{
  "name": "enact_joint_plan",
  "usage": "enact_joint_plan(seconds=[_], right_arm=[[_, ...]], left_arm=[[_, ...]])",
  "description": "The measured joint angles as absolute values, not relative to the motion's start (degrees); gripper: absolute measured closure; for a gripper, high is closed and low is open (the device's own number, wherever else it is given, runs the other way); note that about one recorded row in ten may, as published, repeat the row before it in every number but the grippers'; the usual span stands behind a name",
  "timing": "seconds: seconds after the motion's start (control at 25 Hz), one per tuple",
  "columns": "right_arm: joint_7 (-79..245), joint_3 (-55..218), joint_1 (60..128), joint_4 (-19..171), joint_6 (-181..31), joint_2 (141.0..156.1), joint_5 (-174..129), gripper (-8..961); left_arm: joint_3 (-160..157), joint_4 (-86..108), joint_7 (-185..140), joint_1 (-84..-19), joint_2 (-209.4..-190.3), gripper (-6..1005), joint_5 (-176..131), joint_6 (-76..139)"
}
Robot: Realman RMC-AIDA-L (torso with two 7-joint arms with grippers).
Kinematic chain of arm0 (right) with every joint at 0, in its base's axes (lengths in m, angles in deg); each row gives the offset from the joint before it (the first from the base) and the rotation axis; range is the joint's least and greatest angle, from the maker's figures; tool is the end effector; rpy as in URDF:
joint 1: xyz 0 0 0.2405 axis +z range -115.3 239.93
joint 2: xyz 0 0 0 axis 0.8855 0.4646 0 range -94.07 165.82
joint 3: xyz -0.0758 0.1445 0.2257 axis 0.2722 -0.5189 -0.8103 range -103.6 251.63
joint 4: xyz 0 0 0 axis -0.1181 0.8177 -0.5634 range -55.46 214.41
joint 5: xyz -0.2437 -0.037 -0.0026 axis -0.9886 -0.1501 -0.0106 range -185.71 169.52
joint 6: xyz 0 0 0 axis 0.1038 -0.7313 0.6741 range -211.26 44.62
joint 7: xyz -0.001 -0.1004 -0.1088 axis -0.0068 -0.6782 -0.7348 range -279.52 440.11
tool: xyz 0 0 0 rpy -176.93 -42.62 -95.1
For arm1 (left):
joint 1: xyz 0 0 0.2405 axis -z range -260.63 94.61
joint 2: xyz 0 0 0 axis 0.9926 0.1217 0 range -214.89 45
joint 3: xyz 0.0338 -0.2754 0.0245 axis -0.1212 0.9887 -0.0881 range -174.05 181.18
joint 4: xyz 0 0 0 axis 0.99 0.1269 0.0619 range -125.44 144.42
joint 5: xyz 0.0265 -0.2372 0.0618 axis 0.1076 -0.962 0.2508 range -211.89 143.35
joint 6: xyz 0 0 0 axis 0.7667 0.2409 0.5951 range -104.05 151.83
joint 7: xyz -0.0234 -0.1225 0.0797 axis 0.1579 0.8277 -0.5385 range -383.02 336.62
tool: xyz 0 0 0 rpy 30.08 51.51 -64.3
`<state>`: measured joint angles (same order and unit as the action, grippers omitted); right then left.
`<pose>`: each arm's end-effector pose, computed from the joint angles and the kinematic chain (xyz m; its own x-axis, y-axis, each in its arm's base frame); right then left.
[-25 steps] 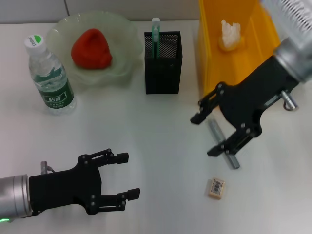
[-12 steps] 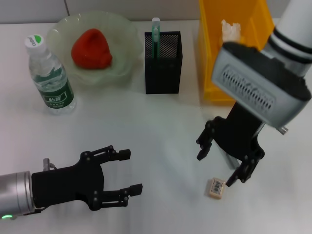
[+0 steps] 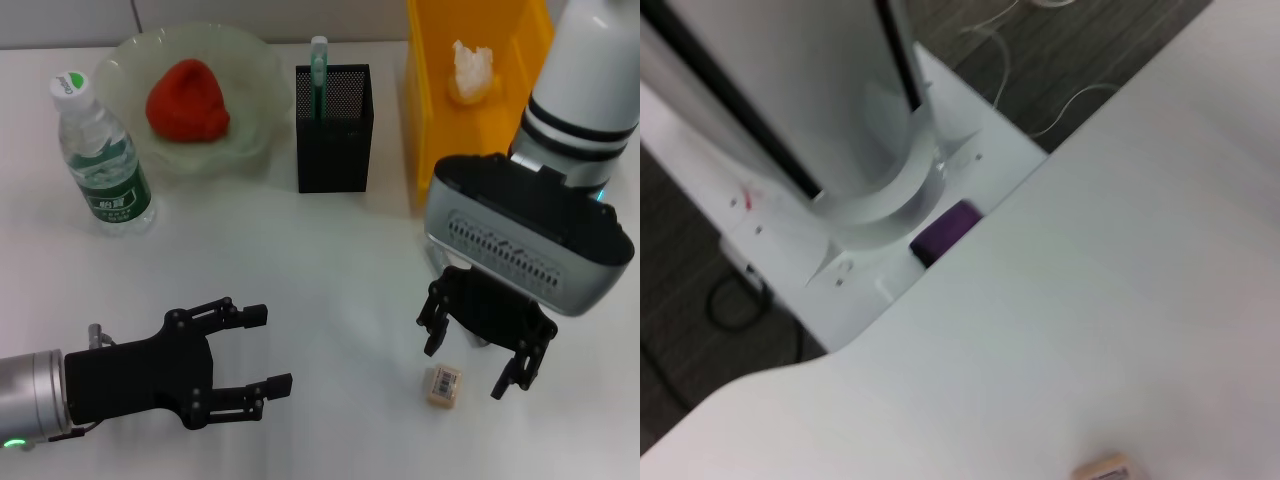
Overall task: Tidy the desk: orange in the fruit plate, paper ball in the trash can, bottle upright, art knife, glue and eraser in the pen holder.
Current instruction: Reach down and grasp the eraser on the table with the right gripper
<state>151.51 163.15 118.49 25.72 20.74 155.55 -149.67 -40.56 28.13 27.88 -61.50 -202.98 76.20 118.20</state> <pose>0.1277 0.3785 -0.0801 0.6516 0.7163 0.2495 0.4810 -0.6446 0.5943 -0.3486 0.2638 -0.0712 0.7828 0.2460 0.5716 0.3449 -0.9361 -0.0693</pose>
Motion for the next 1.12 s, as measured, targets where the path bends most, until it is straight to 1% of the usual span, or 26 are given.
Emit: enact_joint_plan(seconds=[0.36,1.04,1.12], right_arm=[[151.79,171.97,118.17,24.72,17.27,155.75,-148.75,224],[151.51,178.03,117.61,24.88,12.92,155.76,-146.61,240],[151.50,178.15,117.60,24.89,12.67,155.76,-146.53,376]], left_arm=[[-40.56,28.12,28.09,-61.96,-202.95,156,76.20,118.47],[-40.56,28.03,28.85,-62.10,-202.92,156,76.21,118.78],[-40.56,28.03,28.85,-62.10,-202.90,156,76.21,118.81]])
